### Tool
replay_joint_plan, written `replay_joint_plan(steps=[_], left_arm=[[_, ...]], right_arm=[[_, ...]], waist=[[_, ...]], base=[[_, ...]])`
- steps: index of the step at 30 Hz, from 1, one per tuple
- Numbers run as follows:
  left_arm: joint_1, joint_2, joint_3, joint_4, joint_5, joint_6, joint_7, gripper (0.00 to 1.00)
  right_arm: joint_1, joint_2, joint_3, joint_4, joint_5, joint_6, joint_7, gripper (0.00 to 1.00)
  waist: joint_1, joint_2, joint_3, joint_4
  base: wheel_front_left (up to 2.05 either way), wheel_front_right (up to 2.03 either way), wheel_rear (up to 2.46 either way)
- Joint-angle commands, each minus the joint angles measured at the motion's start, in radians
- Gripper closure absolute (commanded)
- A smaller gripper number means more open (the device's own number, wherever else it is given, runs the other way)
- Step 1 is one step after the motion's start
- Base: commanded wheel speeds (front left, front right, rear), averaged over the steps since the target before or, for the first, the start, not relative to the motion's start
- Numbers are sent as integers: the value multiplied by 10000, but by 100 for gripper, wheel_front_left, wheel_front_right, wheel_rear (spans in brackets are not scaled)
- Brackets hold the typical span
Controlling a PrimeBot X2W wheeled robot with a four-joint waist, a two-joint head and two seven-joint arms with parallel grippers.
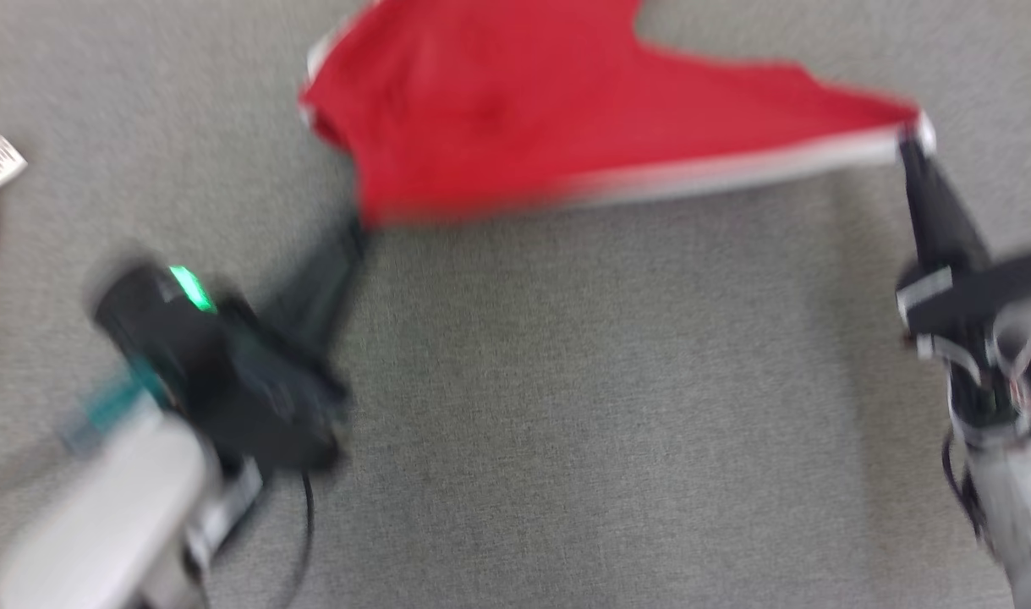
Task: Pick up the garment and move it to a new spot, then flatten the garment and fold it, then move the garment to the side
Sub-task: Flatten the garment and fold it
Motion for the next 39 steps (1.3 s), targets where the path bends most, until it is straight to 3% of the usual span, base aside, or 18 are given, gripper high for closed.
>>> replay_joint_plan(steps=[1,10,23,30,39], left_arm=[[468,-6,53,-142,204,43,-35,100],[3442,-633,232,-7,959,-178,-35,100],[6093,-722,1465,443,1737,-230,-35,100],[6849,-1181,1573,990,1705,-452,-36,100],[6439,-2036,1732,995,1464,-822,-36,100]], right_arm=[[511,1,-192,-224,62,-27,64,100],[4292,927,-1799,-2359,-468,-27,1044,100],[8366,3485,-3720,-4480,-1378,-30,3063,100],[9176,4035,-3934,-4855,-1472,-30,3718,100],[8163,4154,-4448,-5374,-1480,-27,4188,100]], waist=[[4,2,-715,49],[4,2,-1536,289],[4,2,-2444,514],[4,2,-2526,580],[4,2,-2463,973]], base=[[0,0,0],[0,0,0],[0,0,0],[0,0,0],[0,0,0]])
